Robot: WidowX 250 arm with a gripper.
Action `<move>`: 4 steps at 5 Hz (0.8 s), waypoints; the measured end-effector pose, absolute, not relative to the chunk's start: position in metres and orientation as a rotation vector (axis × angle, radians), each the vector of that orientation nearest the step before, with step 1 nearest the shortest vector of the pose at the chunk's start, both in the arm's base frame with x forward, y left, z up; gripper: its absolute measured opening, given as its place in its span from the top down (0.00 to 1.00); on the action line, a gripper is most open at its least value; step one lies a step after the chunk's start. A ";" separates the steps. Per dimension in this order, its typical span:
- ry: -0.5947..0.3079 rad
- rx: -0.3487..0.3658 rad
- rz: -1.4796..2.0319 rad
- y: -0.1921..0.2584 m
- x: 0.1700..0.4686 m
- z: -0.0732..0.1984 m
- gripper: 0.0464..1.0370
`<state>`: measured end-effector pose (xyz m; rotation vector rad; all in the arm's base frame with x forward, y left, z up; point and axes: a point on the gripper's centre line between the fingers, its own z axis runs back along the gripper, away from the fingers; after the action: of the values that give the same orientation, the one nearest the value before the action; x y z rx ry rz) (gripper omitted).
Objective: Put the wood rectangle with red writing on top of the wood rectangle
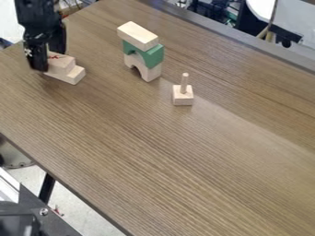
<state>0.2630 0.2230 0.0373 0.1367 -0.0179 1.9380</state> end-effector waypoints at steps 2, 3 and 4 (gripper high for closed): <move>-0.002 0.087 1.946 0.217 0.263 0.034 0.46; 0.028 0.048 1.932 0.211 0.262 0.040 0.46; 0.042 -0.004 1.917 0.204 0.264 0.060 0.46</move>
<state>0.2638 0.2044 0.0604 -0.0041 0.0424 1.9165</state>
